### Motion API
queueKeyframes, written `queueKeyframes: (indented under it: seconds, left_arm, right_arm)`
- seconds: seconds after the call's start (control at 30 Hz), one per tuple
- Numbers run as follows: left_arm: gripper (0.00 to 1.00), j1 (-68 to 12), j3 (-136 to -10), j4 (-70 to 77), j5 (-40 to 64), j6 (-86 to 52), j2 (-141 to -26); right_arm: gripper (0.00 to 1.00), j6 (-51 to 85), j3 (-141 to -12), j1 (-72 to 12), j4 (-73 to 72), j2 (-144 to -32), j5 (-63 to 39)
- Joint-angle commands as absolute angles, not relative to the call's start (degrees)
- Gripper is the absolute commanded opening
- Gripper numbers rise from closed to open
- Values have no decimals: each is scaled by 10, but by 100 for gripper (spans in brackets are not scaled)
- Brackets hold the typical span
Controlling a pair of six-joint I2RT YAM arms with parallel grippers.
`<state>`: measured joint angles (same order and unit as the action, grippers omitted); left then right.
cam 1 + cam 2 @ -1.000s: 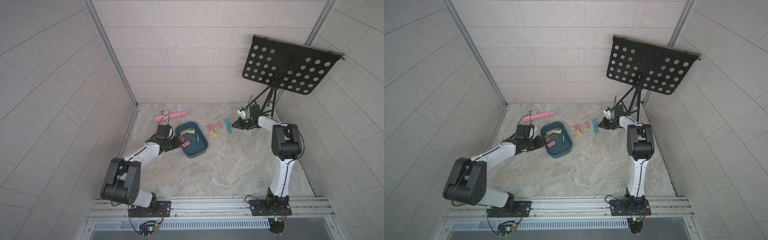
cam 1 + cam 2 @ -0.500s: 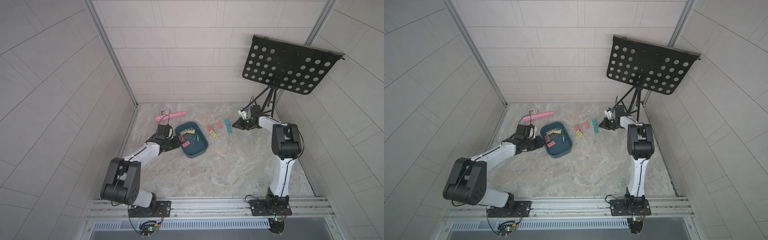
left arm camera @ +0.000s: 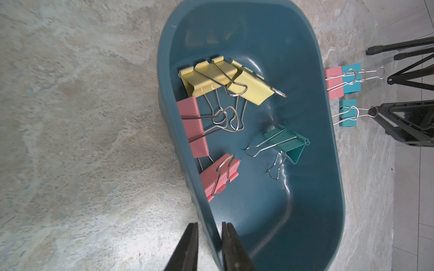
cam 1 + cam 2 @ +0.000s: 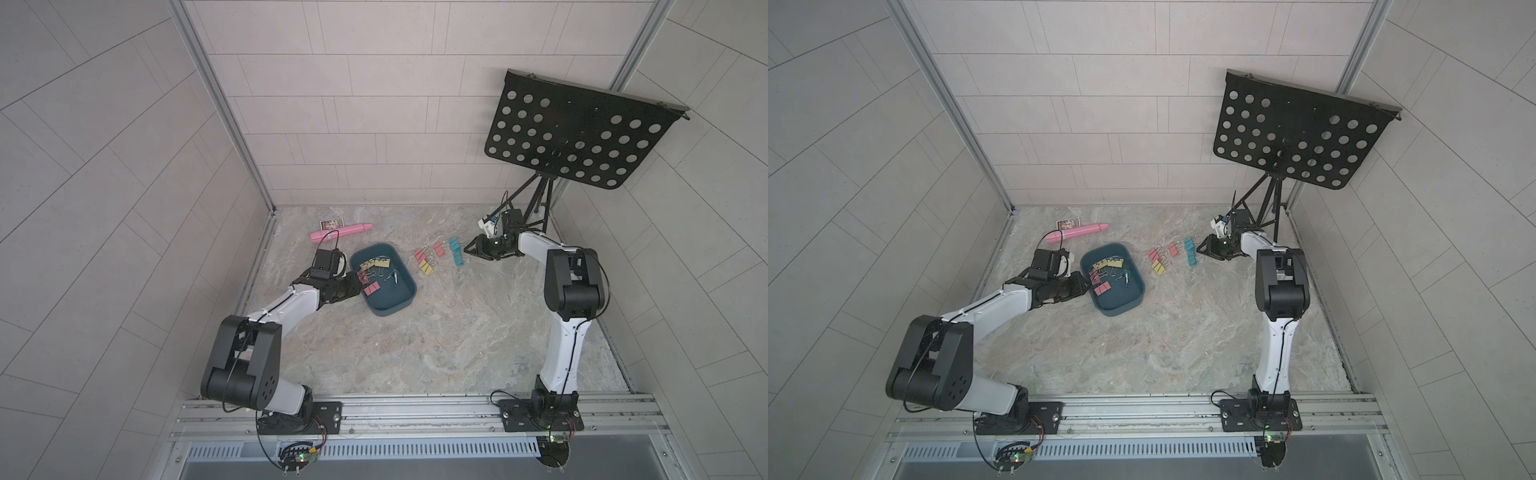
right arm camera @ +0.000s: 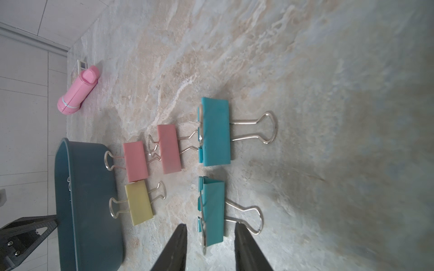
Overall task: Take out the binder clips from the storage box
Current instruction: Place the binder clip at the center of the board, then pick up the binder clip from the storage box.
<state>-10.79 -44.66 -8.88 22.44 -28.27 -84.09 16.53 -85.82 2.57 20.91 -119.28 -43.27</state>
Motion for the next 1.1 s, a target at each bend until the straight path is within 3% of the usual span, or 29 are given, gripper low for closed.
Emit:
queueKeyframes:
  seconds: [0.0,0.37,0.7,1.07]
  left_arm:
    - [26,-109,-447,-116,208,-268,-829]
    - [26,-109,-445,-113,208,-269,-830]
    - [26,-109,-444,-116,207,-268,-824]
    - [26,-109,-445,-116,210,-267,-830]
  right_arm:
    - [37,149,-876,15,231,-1128,-410]
    - [37,91,-929,-149,281,-1061,-351]
    - [36,33,-1053,-286,356,-1157,-256]
    - [35,-24,-1159,-356,397,-1269,-151]
